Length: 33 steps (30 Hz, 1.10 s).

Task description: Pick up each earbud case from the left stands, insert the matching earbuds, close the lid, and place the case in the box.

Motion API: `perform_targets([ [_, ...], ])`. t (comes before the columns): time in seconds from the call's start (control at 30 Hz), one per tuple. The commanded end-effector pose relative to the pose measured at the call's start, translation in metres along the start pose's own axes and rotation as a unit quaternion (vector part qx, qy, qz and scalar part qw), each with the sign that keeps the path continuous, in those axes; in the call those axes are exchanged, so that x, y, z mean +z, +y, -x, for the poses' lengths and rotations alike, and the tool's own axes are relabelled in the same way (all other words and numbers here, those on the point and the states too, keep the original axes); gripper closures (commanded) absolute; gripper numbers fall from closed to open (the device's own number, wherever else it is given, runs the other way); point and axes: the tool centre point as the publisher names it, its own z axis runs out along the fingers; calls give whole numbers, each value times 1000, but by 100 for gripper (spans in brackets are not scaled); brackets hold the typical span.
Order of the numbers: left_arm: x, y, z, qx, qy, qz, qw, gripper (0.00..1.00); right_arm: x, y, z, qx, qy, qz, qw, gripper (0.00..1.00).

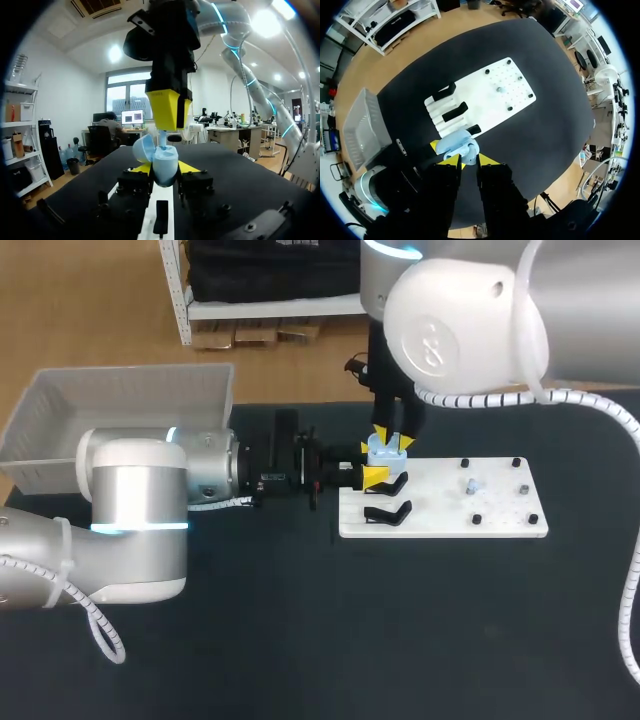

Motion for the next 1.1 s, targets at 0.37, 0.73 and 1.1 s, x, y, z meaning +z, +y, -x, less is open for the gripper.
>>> perform_targets([
  [0.37, 0, 0, -1, 1, -2, 1, 1000, 100, 3, -1, -2, -1, 5, 4, 1000, 100],
  [0.73, 0, 0, -1, 1, -2, 1, 1000, 100, 7, 0, 0, 2, 9, 4, 1000, 100],
  [1.1, 0, 0, -1, 1, -2, 1, 1000, 100, 15, 2, 1, 3, 16, 0, 1000, 100],
])
